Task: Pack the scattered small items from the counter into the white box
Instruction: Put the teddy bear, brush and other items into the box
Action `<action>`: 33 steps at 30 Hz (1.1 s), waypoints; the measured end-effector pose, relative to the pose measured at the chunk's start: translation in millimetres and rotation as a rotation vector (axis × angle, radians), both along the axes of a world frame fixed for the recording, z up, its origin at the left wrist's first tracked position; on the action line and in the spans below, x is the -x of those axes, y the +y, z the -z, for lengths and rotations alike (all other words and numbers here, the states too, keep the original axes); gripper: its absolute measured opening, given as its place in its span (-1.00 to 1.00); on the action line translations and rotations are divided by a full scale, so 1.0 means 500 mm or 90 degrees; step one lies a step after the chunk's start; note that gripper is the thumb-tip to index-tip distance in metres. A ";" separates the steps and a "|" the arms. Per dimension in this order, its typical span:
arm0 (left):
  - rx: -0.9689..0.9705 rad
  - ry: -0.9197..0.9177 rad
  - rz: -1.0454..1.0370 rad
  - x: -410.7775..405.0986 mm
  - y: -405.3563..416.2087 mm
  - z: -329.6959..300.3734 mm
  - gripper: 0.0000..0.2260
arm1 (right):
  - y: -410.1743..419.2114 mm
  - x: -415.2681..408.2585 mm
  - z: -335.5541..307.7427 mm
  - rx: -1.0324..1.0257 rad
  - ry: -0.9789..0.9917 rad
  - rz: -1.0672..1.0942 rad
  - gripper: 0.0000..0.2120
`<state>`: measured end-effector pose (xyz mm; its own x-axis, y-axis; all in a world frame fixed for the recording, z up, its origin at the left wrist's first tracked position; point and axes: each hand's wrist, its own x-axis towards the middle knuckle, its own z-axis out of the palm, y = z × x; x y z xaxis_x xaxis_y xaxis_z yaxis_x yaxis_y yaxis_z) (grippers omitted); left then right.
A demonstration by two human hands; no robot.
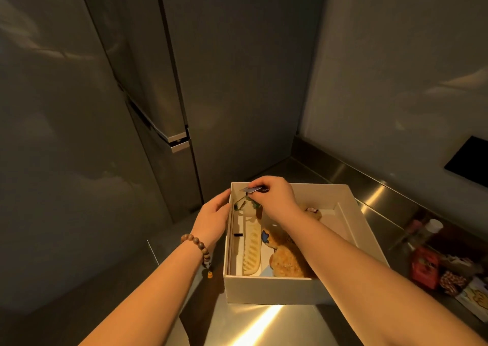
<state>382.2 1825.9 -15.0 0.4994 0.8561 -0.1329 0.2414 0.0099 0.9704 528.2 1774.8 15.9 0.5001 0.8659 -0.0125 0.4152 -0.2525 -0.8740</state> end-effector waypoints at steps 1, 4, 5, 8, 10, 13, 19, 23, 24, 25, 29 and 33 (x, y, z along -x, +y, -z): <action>0.012 -0.006 0.003 0.003 0.001 0.006 -0.67 | 0.014 0.007 0.010 0.017 -0.010 0.012 -0.81; 0.021 -0.001 0.019 0.011 0.008 0.019 -0.63 | 0.036 0.025 0.033 0.061 -0.032 0.028 -0.75; 0.014 0.003 0.024 0.012 0.010 0.021 -0.63 | 0.039 0.029 0.037 0.074 -0.028 0.020 -0.73; 0.000 0.002 0.033 0.016 0.014 0.028 -0.63 | 0.041 0.035 0.045 0.121 -0.026 -0.041 -0.66; -0.005 -0.002 0.033 0.015 0.013 0.031 -0.63 | 0.037 0.037 0.047 0.148 -0.027 -0.082 -0.61; -0.019 0.009 0.028 0.014 0.009 0.034 -0.63 | 0.030 0.038 0.045 0.155 -0.017 -0.087 -0.61; -0.033 0.016 0.020 0.011 -0.001 0.027 -0.63 | 0.008 0.026 0.027 0.114 0.059 -0.024 -0.62; -0.058 0.041 -0.009 0.007 -0.015 0.014 -0.64 | -0.017 0.019 0.011 0.086 0.017 0.009 -0.68; -0.067 0.045 -0.013 0.009 -0.020 0.011 -0.65 | -0.028 0.016 0.006 0.077 0.013 0.011 -0.68; -0.081 0.051 -0.016 0.012 -0.027 0.008 -0.66 | -0.041 0.012 0.001 0.066 0.007 0.009 -0.69; -0.181 0.073 -0.013 0.014 -0.058 -0.029 -0.62 | -0.107 -0.010 -0.022 0.023 -0.022 0.011 -0.70; -0.288 0.095 0.019 -0.029 -0.112 -0.082 -0.60 | -0.200 -0.046 -0.045 -0.011 -0.039 0.076 -0.68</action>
